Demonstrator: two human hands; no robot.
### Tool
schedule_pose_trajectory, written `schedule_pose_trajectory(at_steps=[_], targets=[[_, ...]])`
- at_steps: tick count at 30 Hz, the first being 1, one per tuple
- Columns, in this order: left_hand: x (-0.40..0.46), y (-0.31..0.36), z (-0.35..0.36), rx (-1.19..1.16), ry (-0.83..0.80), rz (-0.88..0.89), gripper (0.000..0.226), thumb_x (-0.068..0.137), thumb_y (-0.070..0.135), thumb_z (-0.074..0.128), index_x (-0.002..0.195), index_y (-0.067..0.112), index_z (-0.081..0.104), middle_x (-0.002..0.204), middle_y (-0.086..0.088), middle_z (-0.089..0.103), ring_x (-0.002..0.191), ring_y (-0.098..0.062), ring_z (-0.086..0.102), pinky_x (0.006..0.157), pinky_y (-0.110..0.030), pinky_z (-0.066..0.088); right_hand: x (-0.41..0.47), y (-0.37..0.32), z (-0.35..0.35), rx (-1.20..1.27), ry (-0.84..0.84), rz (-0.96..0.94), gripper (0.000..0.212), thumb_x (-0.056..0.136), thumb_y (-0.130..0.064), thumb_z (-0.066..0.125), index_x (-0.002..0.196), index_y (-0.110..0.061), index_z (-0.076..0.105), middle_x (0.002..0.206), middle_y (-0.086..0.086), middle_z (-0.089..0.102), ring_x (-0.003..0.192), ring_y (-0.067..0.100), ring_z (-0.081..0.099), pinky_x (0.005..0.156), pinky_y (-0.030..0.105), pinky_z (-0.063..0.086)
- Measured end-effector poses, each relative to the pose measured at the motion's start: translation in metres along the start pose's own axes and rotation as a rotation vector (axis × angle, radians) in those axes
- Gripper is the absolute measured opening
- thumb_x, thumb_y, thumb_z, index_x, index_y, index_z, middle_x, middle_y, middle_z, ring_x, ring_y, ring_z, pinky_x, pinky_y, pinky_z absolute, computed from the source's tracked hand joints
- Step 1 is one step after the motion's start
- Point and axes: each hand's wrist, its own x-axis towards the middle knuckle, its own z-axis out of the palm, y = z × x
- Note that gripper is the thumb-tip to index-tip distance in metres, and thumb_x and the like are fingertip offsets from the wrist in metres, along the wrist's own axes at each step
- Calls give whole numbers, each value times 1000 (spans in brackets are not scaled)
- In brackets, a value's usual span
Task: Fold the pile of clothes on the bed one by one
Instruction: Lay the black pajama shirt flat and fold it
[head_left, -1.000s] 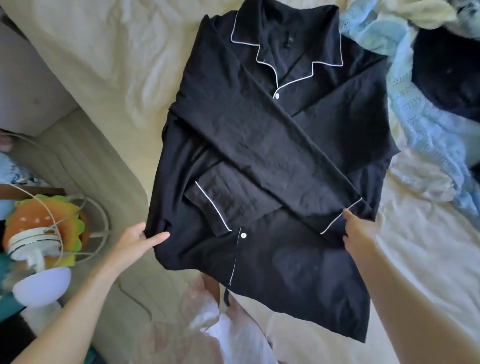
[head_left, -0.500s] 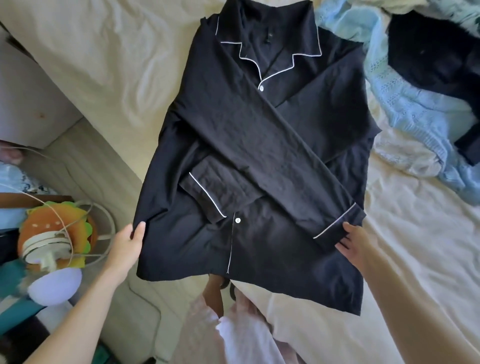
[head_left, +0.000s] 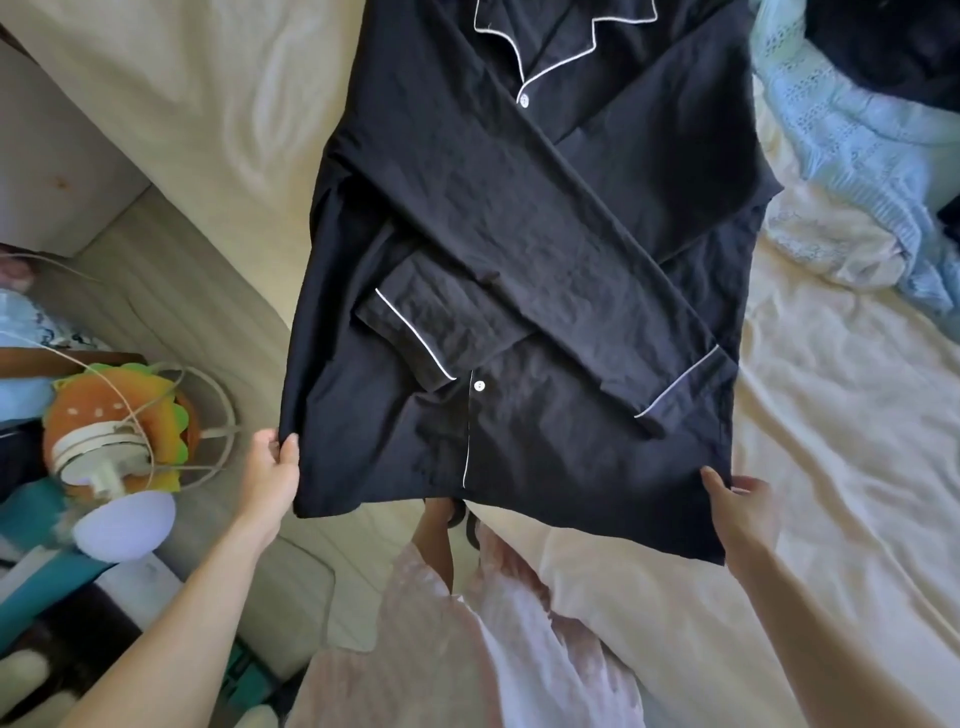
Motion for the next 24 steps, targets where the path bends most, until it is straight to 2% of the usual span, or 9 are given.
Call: schedule_pose_trajectory(at_steps=[3,5,8,11,14,16,19,21,24], targets=[[-2,-6,-6,38,38,56,29,100,26,44,118,5,49,104,-5,56,95,-24,51,78,-36,41,-1,9,-5,41,-41,-2,33,88,-35,60,90,-2,65,81,13,63,83,37,59,67,36,42],[-6,-8,-11,17,-35,45,23,97,24,51,107,4,54,99,-9,61,94,-28,56,77,-37,45,-4,15,-8,75,-86,39,31,87,-32,63,84,-1,65,75,12,61,76,34,56,67,38,44],[-15,-12,-15,-94,-191,-116,20,90,7,60,108,-1,57,105,-16,64,94,-33,60,84,-44,47,-12,21,-11,206,-173,184,23,84,-19,69,95,-1,61,92,13,61,88,32,57,85,45,50],[-20,-21,-21,-193,-192,-249,25,87,2,63,109,-8,57,105,-22,63,82,-31,61,74,-39,51,-19,26,-17,378,-205,319,16,83,-9,70,90,-2,58,102,11,56,94,27,53,86,38,49],[-19,-27,-33,-429,-184,-360,35,88,14,63,119,-2,56,115,-16,63,101,-29,61,87,-39,47,-22,33,-24,523,-224,382,16,83,-8,70,82,-5,54,106,9,55,99,24,53,86,36,47],[-19,-30,-41,-651,-201,-431,37,88,24,61,121,7,57,119,-8,64,111,-25,58,91,-37,45,-21,36,-30,605,-239,404,14,85,-6,68,89,-4,54,112,9,56,105,24,54,87,35,45],[-21,-33,-49,-861,-162,-494,40,77,32,68,114,16,63,111,-3,70,107,-23,60,84,-37,49,-18,38,-39,682,-232,404,25,87,-5,64,109,-2,52,125,10,54,120,25,51,89,34,43],[-22,-36,-50,-927,-129,-510,35,79,30,68,111,17,65,105,-4,72,104,-25,62,78,-39,51,-16,39,-43,711,-218,397,38,88,-6,64,123,-1,49,133,10,52,123,26,49,90,34,43],[-23,-38,-49,-911,-113,-539,23,90,27,59,109,16,65,101,-8,73,100,-28,64,72,-42,53,-15,42,-48,741,-203,391,44,89,-6,63,129,0,46,134,11,51,121,24,50,90,33,44]])
